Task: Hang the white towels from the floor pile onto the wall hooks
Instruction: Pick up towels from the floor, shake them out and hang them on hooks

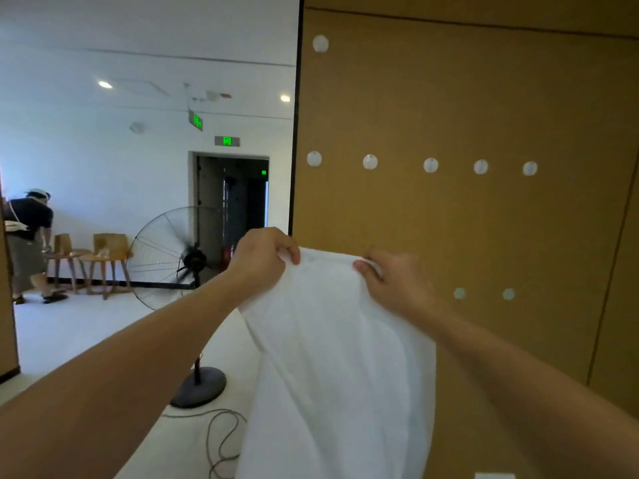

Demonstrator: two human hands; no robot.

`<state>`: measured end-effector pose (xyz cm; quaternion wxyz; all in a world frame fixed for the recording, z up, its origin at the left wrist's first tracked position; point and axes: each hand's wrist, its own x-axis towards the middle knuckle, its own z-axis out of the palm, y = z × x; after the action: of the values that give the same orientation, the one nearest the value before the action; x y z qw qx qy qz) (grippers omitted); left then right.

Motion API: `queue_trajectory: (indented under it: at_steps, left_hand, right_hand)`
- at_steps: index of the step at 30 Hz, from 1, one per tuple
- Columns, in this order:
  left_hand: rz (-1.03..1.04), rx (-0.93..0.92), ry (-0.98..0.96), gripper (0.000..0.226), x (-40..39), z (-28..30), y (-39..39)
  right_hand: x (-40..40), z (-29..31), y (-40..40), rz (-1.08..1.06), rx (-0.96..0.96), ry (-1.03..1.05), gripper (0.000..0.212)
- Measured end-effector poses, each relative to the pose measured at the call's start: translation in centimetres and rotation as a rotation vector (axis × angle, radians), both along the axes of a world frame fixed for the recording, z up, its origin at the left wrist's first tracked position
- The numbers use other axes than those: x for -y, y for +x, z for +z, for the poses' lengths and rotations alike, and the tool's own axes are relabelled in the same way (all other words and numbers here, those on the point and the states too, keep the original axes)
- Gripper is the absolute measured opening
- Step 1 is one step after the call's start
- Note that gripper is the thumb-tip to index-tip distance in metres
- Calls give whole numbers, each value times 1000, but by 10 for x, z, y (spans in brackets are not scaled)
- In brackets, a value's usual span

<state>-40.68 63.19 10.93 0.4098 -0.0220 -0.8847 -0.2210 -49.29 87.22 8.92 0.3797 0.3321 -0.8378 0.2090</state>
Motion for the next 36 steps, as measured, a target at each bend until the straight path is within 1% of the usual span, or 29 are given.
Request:
queue_trajectory:
  at_steps: [3, 6, 9, 11, 13, 14, 16, 19, 20, 22, 24, 25, 28, 31, 34, 36]
  left_hand:
    - [51, -51, -130, 63, 7, 26, -47]
    - [110, -82, -211, 66, 17, 42, -85]
    - [117, -90, -267, 67, 32, 57, -121]
    - [113, -113, -304, 68, 44, 68, -146]
    - [126, -137, -350, 66, 58, 79, -169]
    - [129, -144, -359, 61, 65, 84, -180]
    - [128, -145, -373, 45, 81, 96, -203]
    - [167, -180, -459, 47, 108, 115, -240]
    - [180, -202, -474, 53, 118, 120, -254]
    - [200, -225, -483, 63, 138, 133, -283]
    - [220, -215, -503, 67, 153, 147, -307]
    - [241, -213, -511, 68, 162, 155, -319]
    - [300, -241, -543, 73, 181, 176, -354]
    - [326, -246, -549, 70, 194, 191, -386]
    - [306, -236, -535, 65, 194, 198, -418]
    - [299, -249, -520, 58, 188, 193, -439]
  right_hand:
    - [9, 28, -54, 97, -46, -42, 25]
    - [20, 48, -103, 92, -187, -46, 22]
    - [33, 65, -145, 148, -288, -100, 16]
    - [44, 73, -170, 204, -410, -92, 10]
    - [53, 80, -197, 258, -548, -21, 4]
    - [59, 84, -212, 274, -599, 16, 4]
    - [73, 95, -240, 284, -667, 64, 5]
    - [97, 119, -274, 240, -725, 83, 12]
    - [106, 127, -285, 216, -737, 81, 15]
    - [128, 146, -307, 163, -720, 74, 26]
    - [149, 164, -329, 135, -670, 83, 35]
    - [160, 174, -341, 126, -655, 93, 35]
    - [190, 202, -377, 58, -610, 119, 25]
    - [215, 224, -410, -17, -564, 88, 27]
    - [229, 234, -433, -69, -442, 52, 28]
    - [235, 232, -443, -37, -330, -33, 28]
